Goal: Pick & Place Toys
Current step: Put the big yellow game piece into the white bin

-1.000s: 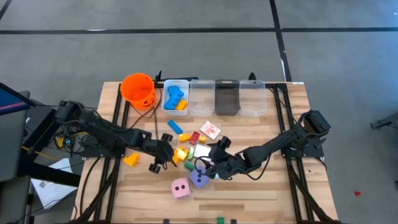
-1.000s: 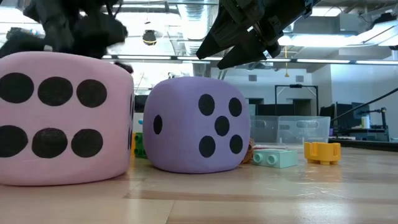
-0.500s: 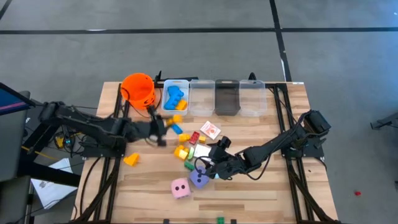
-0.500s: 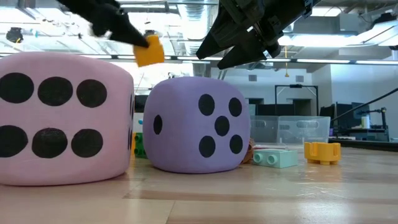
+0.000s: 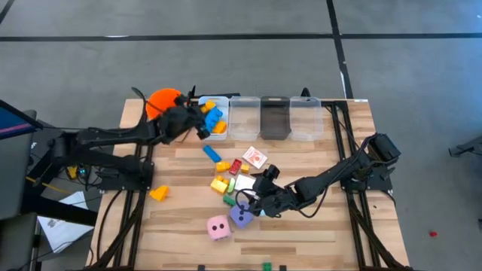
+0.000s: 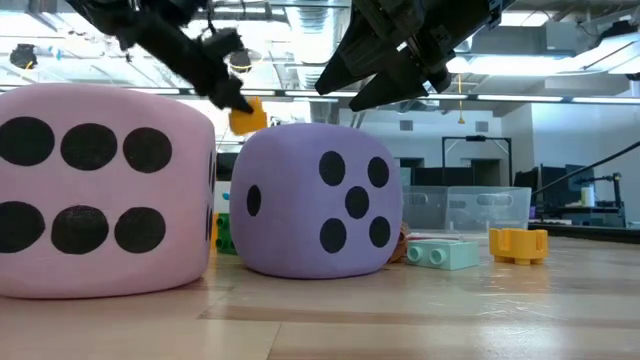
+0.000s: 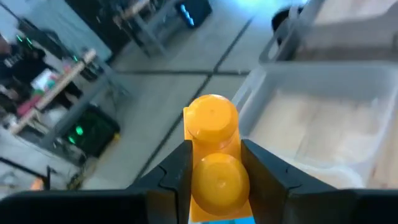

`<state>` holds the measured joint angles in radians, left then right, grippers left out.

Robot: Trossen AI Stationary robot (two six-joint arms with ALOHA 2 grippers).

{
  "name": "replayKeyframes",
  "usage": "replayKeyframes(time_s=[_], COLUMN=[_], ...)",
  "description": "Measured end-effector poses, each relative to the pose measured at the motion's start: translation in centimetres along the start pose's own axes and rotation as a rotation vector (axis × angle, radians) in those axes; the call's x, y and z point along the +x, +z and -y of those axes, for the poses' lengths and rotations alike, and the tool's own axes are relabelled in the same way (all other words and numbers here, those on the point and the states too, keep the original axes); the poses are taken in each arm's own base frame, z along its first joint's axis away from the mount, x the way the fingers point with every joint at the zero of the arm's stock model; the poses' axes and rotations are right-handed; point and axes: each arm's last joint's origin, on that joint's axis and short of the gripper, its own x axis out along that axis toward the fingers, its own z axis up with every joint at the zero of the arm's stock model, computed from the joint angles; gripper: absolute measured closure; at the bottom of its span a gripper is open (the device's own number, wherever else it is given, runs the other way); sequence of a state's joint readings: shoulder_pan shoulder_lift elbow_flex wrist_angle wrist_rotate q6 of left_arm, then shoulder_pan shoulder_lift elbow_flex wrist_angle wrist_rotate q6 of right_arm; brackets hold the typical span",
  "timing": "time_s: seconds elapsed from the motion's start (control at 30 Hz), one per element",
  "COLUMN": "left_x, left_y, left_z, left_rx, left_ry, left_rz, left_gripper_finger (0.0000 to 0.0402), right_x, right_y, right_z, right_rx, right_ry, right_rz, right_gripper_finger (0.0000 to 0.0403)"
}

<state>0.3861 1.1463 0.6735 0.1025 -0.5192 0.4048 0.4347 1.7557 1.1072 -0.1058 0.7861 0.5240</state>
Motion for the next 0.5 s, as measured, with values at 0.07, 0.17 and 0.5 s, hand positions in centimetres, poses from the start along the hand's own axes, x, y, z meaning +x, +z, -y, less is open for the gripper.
replayKeyframes(time_s=[0.07, 0.17, 0.5], left_x=[1.1, 2.5, 4.4], left_y=[-0.6, -1.7, -3.5], left_z=[-0.1, 0.2, 1.8], left_rx=[-0.023, -0.049, 0.005], left_ry=[-0.025, -0.051, -0.092], left_rz=[-0.024, -0.085, -0.208], left_gripper_finger=[0.0293, 0.0287, 0.0252], right_x=[0.0, 0.0, 0.0], right_y=[0.0, 0.0, 0.0], right_z=[0.0, 0.0, 0.0], right_rx=[0.001, 0.001, 0.001], right_ry=[0.0, 0.001, 0.002], right_rz=[0.001, 0.001, 0.001], right_gripper_finger=[0.0072, 0.0072, 0.0072])
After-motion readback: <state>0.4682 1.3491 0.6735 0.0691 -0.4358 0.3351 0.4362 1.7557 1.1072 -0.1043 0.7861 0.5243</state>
